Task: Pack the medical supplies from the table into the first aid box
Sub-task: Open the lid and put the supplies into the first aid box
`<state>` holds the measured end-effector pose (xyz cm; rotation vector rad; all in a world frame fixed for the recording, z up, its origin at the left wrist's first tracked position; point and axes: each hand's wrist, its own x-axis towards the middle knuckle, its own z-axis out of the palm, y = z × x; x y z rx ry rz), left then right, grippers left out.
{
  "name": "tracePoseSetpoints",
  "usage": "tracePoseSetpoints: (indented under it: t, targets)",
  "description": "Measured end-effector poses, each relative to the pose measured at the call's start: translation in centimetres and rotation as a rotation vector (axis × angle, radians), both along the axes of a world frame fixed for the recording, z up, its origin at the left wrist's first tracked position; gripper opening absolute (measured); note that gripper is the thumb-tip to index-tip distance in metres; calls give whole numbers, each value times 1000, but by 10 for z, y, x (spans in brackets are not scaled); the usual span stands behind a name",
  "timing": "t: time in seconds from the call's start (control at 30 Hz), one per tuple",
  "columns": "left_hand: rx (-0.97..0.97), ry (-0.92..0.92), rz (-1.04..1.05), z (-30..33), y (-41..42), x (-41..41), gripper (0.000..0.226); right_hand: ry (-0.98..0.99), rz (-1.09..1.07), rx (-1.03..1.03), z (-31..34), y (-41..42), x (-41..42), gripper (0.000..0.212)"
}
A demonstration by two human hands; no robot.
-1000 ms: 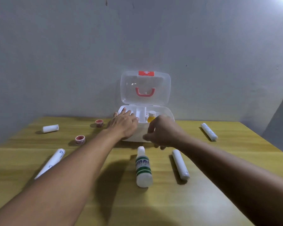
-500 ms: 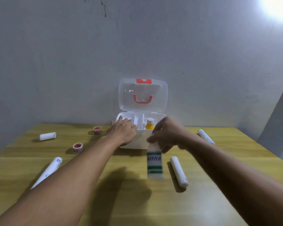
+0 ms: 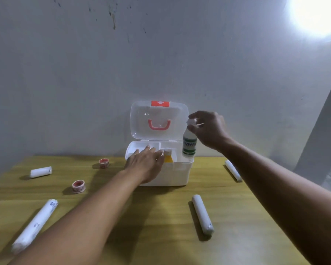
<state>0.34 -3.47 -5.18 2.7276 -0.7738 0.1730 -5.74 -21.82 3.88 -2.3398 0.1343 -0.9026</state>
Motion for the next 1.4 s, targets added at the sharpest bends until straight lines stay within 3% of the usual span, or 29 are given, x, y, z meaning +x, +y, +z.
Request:
tracePoseSetpoints:
  t: [0.3, 0.6, 0.83, 1.0, 1.1, 1.17, 1.3, 1.4]
  targets:
    - [60, 30, 3, 10, 0, -13, 51, -25, 56, -39, -12, 1, 12, 30]
    - [39, 37, -2, 8, 0, -11, 50, 321, 136, -138, -51, -3, 15, 29]
    - [-14, 27, -26, 5, 3, -4, 51, 319, 137, -74, -56, -9, 19, 28]
    - [28, -22, 15, 6, 8, -4, 62, 286, 114, -64, -60, -10, 11, 43]
    - [65, -46, 49, 4, 10, -5, 64, 190, -73, -151, -60, -10, -9, 27]
    - [94, -53, 52, 0, 11, -4, 63, 360, -155, -214, -59, -6, -29, 19]
    - [121, -72, 49, -5, 9, -2, 57, 966, -26, -95, -72, 8, -60, 41]
    - [122, -50, 50, -5, 10, -3, 56, 1035, 12, 21, -85, 8, -66, 42]
